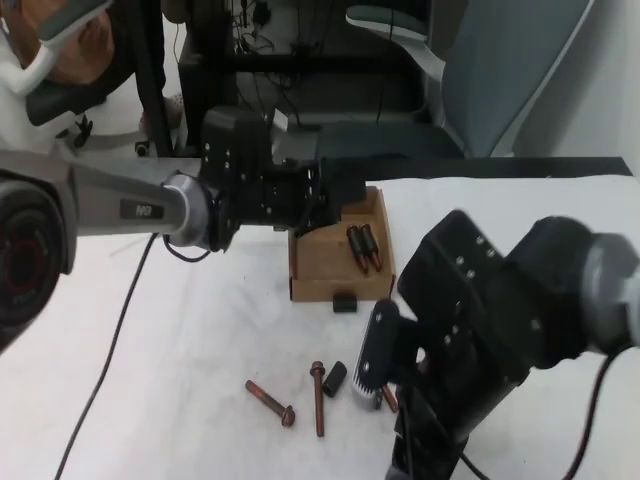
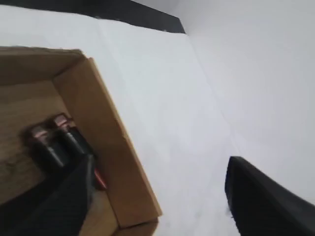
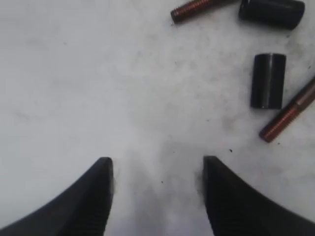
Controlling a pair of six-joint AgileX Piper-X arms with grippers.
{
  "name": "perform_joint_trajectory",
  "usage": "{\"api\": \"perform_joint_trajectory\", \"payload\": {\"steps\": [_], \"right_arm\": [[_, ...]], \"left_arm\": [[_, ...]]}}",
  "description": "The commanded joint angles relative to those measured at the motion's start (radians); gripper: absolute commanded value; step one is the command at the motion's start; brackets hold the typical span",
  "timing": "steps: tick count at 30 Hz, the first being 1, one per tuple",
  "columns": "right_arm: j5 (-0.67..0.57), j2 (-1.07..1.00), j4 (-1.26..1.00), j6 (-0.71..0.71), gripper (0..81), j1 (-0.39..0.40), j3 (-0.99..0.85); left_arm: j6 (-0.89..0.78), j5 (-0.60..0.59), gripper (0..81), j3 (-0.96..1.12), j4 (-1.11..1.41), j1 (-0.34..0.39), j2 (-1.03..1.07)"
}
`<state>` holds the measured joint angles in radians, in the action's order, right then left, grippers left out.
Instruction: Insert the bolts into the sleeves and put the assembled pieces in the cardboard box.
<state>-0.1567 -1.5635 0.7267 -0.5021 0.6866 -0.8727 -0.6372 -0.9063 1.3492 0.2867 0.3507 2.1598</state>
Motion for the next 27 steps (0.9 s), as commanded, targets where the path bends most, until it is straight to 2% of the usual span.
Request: {"api": "perform_joint_trajectory", "payload": {"steps": [1, 9, 18, 22, 27], "right_arm": [[0.031, -0.026, -0.016, -0.062, 51.7, -0.002, -0.013], [0.060, -0.032, -0.135, -0.236, 51.7, 0.003, -0.048], [0.060, -0.088, -0.156, -0.269, 51.5, 0.001, -0.115], [0.064, -0.143, -0.173, -0.278, 51.5, 0.001, -0.122], [0.157, -0.223, -0.153, -0.291, 51.2, -0.009, -0.169]], "left_arm": [[-0.014, -0.108, 70.0, 0.002, 0.025, -0.038, -0.053], [-0.033, -0.312, 70.0, -0.082, 0.025, -0.189, -0.160], [0.000, -0.287, 70.0, -0.233, 0.025, -0.320, -0.170], [0.016, -0.259, 70.0, -0.265, 0.035, -0.341, -0.170], [0.016, -0.262, 70.0, -0.268, 0.033, -0.341, -0.170]]}}
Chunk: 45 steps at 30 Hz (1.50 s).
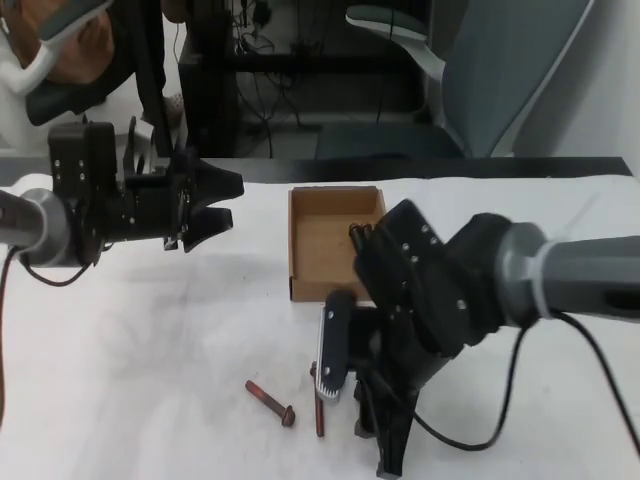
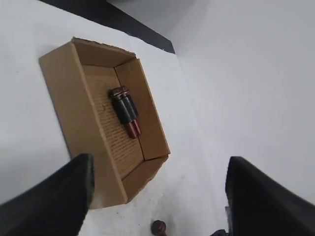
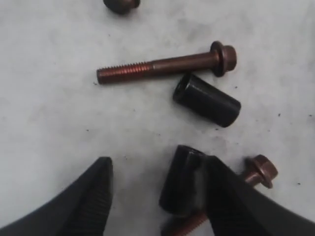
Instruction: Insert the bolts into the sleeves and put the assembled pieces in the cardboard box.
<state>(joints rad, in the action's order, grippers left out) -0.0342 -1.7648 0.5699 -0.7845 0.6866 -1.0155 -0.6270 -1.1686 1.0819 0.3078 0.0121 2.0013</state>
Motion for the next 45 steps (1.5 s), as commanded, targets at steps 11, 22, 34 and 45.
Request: {"api": "perform_joint_trajectory", "payload": {"steps": [11, 22, 34, 45], "right_arm": [[0.048, -0.054, 0.100, -0.009, 22.7, -0.059, -0.097], [0.029, -0.045, 0.183, 0.046, 0.0, -0.072, -0.101], [-0.196, 0.217, 0.085, 0.251, 0.6, -0.123, -0.068], [-0.271, 0.575, -0.087, 0.583, 0.6, -0.234, 0.195]], "left_arm": [[0.006, -0.047, 70.0, 0.000, 0.029, 0.000, -0.011], [0.021, -0.327, 49.1, 0.000, 0.048, 0.064, -0.029], [0.025, -0.324, 32.6, 0.000, 0.044, 0.151, -0.225], [0.157, -0.268, 11.2, 0.000, -0.012, 0.227, -0.414]]}}
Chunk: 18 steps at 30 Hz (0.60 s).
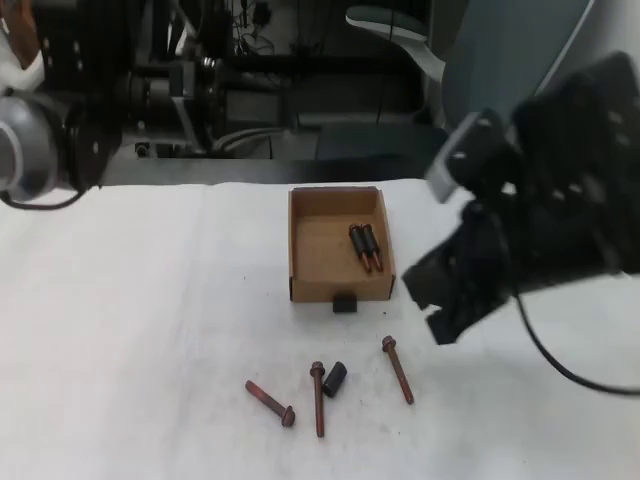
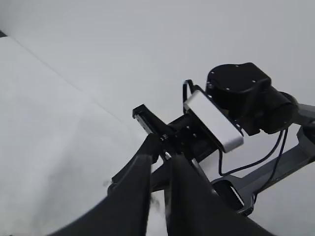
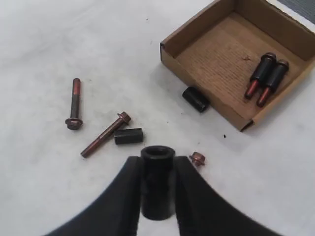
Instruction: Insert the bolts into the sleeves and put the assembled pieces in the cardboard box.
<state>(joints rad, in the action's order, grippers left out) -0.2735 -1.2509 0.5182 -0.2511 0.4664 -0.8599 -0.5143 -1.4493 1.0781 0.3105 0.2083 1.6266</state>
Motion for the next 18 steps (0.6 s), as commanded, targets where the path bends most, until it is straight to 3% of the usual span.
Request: {"api": "perform_joint_trajectory", "payload": {"steps": [1, 4, 6, 8, 10, 12, 15, 18], "right_arm": [[-0.032, 0.083, -0.035, 0.050, 0.6, -0.018, 0.057], [-0.019, 0.130, -0.035, 0.063, 0.6, -0.018, 0.098], [-0.019, 0.152, -0.031, 0.088, 0.6, -0.018, 0.115], [-0.016, 0.172, -0.023, 0.094, 0.6, -0.018, 0.128], [-0.016, 0.183, -0.014, 0.094, 0.6, -0.018, 0.134], [-0.020, 0.190, -0.014, 0.083, 0.6, -0.018, 0.143], [-0.028, 0.190, -0.022, 0.079, 0.6, -0.018, 0.155], [-0.028, 0.183, -0.003, 0.056, 0.6, -0.018, 0.159]], "left_arm": [[0.057, 0.015, 11.2, 0.003, -0.038, 0.042, -0.050], [0.199, 0.059, 11.2, 0.003, -0.155, 0.076, -0.092], [0.375, 0.167, 11.2, 0.003, -0.295, 0.084, -0.139], [0.663, 0.392, 11.2, 0.003, -0.527, 0.087, -0.212], [0.990, 0.694, 11.2, 0.012, -0.786, 0.105, -0.287], [1.162, 0.908, 12.0, 0.014, -0.980, 0.125, -0.330], [1.195, 0.924, 17.4, 0.014, -1.077, 0.119, -0.344], [1.212, 0.932, 34.6, 0.014, -1.056, 0.102, -0.321]]}}
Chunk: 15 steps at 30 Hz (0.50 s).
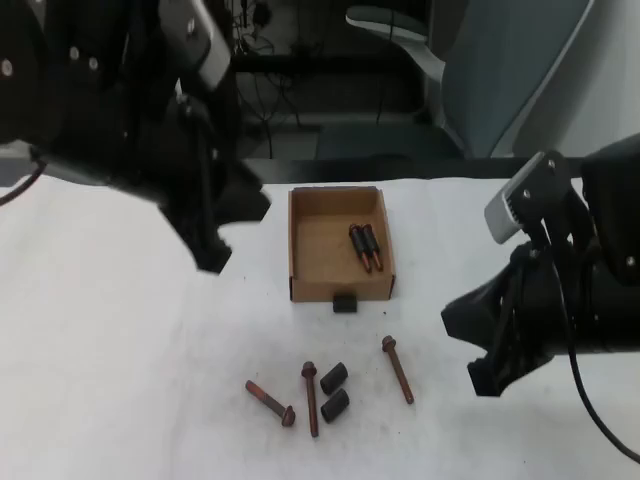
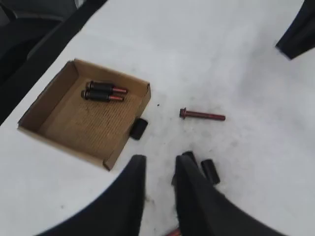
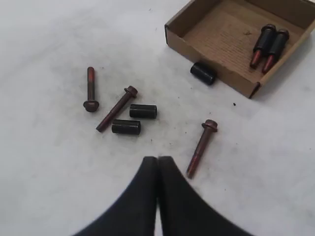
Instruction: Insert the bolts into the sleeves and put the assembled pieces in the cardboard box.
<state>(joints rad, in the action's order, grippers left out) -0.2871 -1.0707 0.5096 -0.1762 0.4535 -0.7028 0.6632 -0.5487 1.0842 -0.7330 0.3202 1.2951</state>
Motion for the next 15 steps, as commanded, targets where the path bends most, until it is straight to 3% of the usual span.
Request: {"api": "perform_joint_trajectory", "payload": {"steps": [1, 3, 5, 7, 10, 12, 13, 15], "right_arm": [[-0.014, 0.001, 0.023, -0.034, 0.6, -0.005, 0.002], [-0.042, -0.005, 0.056, -0.050, 0.6, -0.005, -0.002], [-0.089, -0.017, 0.111, -0.084, 0.4, -0.003, -0.020], [-0.103, -0.032, 0.177, -0.126, 8.3, 0.007, -0.060], [-0.090, -0.065, 0.246, -0.209, 31.8, 0.017, -0.121], [-0.075, -0.092, 0.246, -0.212, 51.0, 0.017, -0.158], [-0.076, -0.103, 0.240, -0.212, 54.9, 0.017, -0.170], [-0.079, -0.117, 0.224, -0.225, 54.6, 0.019, -0.189]], "left_arm": [[0.032, 0.031, 42.4, 0.008, -0.007, -0.010, 0.021], [0.018, 0.050, 57.8, 0.008, -0.015, -0.008, 0.043], [0.008, 0.079, 66.2, 0.008, -0.039, 0.000, 0.058], [0.032, 0.105, 66.5, 0.008, -0.057, 0.007, 0.070], [0.158, 0.149, 64.4, 0.008, -0.053, 0.032, 0.083], [0.173, 0.209, 58.7, 0.008, -0.048, 0.052, 0.095], [0.163, 0.227, 57.4, 0.008, -0.048, 0.063, 0.102], [0.081, 0.236, 57.5, 0.008, -0.063, 0.071, 0.114]]}}
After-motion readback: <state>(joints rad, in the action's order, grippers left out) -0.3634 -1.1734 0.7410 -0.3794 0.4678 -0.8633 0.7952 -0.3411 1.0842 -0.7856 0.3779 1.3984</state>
